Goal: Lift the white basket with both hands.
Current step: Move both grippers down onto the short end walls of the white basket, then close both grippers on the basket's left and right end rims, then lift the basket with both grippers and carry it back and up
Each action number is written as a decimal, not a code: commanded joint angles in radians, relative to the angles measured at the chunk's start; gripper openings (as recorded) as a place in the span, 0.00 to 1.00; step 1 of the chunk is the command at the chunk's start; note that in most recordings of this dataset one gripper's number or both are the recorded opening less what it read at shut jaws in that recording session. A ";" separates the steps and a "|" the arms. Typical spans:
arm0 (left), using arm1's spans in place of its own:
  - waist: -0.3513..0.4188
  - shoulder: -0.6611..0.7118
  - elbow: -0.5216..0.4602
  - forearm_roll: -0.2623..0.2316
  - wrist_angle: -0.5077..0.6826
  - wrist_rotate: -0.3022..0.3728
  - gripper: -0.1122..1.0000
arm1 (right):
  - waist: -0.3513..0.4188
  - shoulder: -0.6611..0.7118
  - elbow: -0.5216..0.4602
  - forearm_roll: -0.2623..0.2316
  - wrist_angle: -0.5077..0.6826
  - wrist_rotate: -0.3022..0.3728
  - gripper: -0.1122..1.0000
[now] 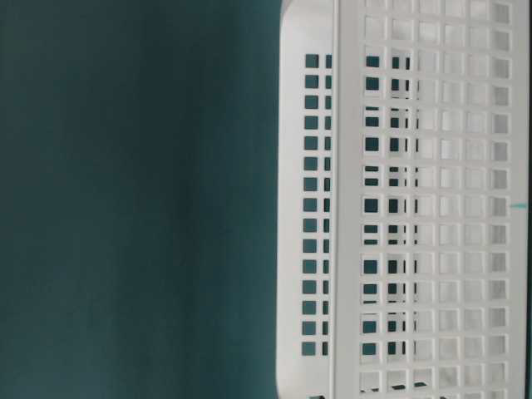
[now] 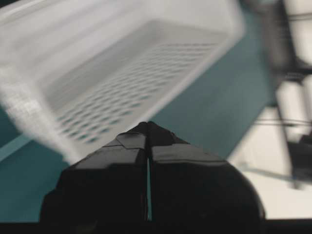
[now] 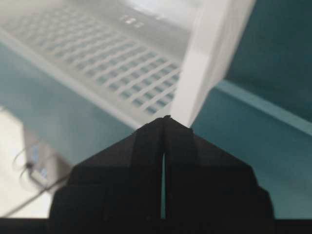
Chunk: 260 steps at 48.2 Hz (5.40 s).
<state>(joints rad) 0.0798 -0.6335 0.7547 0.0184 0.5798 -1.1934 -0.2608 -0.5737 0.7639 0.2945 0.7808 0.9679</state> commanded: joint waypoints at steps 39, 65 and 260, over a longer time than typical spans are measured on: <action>0.017 0.146 -0.109 0.009 0.163 -0.038 0.09 | 0.012 0.256 -0.221 -0.163 0.290 0.114 0.12; 0.017 0.169 -0.094 0.009 0.117 -0.040 0.95 | 0.044 0.262 -0.202 -0.120 0.202 0.123 0.89; 0.011 0.204 -0.433 0.008 0.416 -0.150 0.18 | 0.058 0.276 -0.517 -0.049 0.531 0.365 0.28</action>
<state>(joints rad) 0.0859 -0.4310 0.3682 0.0215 0.9802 -1.3530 -0.2040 -0.3267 0.2838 0.2424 1.2579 1.3714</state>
